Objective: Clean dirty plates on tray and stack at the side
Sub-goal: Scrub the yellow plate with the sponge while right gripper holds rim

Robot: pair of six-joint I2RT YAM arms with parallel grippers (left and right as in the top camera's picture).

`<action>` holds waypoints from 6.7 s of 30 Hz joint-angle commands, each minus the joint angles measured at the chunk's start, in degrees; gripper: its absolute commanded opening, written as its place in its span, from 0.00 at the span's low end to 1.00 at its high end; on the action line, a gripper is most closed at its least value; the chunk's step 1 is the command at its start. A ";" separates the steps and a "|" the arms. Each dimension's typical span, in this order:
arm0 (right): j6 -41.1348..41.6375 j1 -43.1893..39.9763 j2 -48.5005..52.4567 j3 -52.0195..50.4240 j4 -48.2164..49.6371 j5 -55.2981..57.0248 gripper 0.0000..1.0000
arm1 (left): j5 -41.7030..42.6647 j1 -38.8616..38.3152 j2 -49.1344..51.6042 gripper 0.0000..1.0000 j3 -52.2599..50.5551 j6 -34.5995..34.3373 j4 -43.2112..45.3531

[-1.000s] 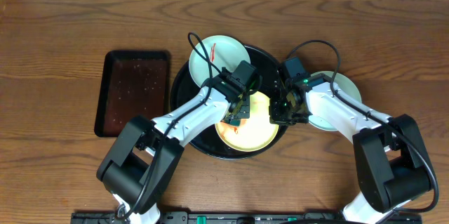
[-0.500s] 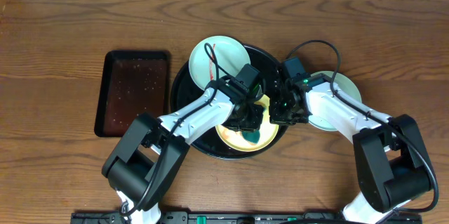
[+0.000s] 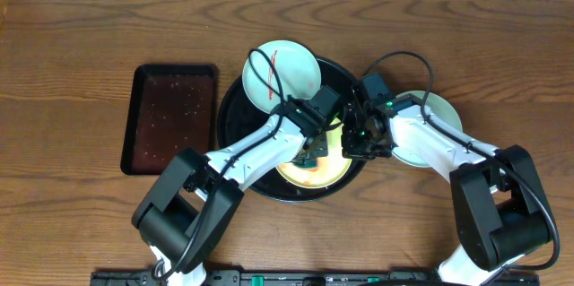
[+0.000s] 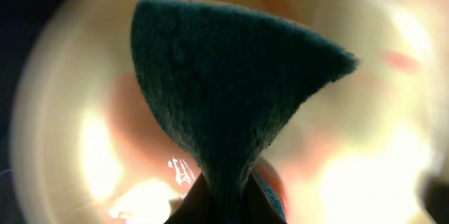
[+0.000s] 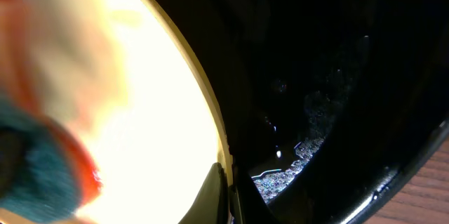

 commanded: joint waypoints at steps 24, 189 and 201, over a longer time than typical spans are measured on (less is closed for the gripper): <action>-0.61 -0.13 1.38 -0.61 -0.22 2.01 0.01 | 14.49 1.57 2.01 0.07 0.22 14.25 6.34; -4.70 -0.11 -6.54 1.31 0.48 3.89 0.01 | -0.72 9.94 -20.90 0.08 0.31 12.17 -9.44; -6.64 1.75 -22.80 1.33 -2.12 26.75 0.01 | -2.25 9.94 -20.85 0.07 0.31 12.17 -8.92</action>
